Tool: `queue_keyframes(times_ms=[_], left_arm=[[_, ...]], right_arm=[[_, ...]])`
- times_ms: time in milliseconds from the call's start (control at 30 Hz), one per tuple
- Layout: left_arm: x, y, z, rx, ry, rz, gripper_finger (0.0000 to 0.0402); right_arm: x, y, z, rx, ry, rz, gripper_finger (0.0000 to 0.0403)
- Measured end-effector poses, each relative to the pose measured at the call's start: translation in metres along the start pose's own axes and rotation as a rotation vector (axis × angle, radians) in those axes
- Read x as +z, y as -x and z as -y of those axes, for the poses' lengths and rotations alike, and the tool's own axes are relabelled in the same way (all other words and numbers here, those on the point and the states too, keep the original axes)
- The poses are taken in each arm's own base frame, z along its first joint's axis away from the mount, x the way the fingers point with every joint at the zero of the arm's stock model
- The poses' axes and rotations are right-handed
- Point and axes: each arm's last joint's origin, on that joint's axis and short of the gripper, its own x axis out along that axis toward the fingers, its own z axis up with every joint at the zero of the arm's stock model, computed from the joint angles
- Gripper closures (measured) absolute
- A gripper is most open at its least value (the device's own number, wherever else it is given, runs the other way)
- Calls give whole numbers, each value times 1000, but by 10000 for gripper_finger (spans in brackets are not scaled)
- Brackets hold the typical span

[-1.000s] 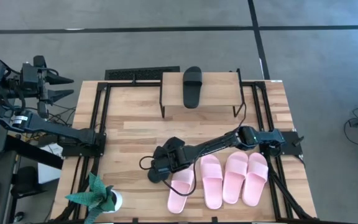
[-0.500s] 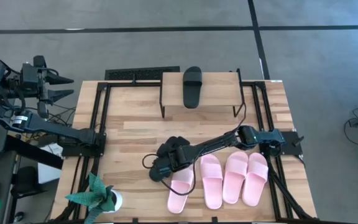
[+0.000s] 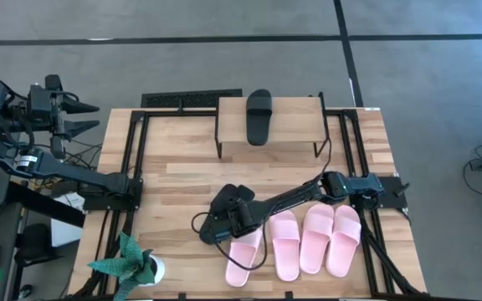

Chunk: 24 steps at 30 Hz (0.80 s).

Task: Pick and place slides into the shelf
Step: Put the black slipper on the shelf

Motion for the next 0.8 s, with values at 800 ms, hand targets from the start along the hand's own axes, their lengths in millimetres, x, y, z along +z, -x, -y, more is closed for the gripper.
queue_keyframes(times_ms=[800], left_arm=[[0, 0, 0, 0, -16, 0, 249]], right_arm=[[24, 109, 28, -141, 7, 192, 402]])
